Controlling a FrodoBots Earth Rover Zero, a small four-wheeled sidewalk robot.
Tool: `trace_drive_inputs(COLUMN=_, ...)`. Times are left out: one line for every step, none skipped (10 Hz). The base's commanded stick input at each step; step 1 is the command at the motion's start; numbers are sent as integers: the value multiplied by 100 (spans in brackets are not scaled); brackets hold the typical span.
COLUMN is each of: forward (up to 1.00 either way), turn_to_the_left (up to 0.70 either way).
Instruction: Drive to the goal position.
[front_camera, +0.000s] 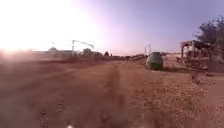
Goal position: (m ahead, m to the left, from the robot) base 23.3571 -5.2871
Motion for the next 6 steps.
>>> trace_drive_inputs(forward=69, turn_to_the_left=0)
trace_drive_inputs(forward=69, turn_to_the_left=0)
trace_drive_inputs(forward=69, turn_to_the_left=0)
trace_drive_inputs(forward=69, turn_to_the_left=0)
trace_drive_inputs(forward=69, turn_to_the_left=0)
trace_drive_inputs(forward=69, turn_to_the_left=0)
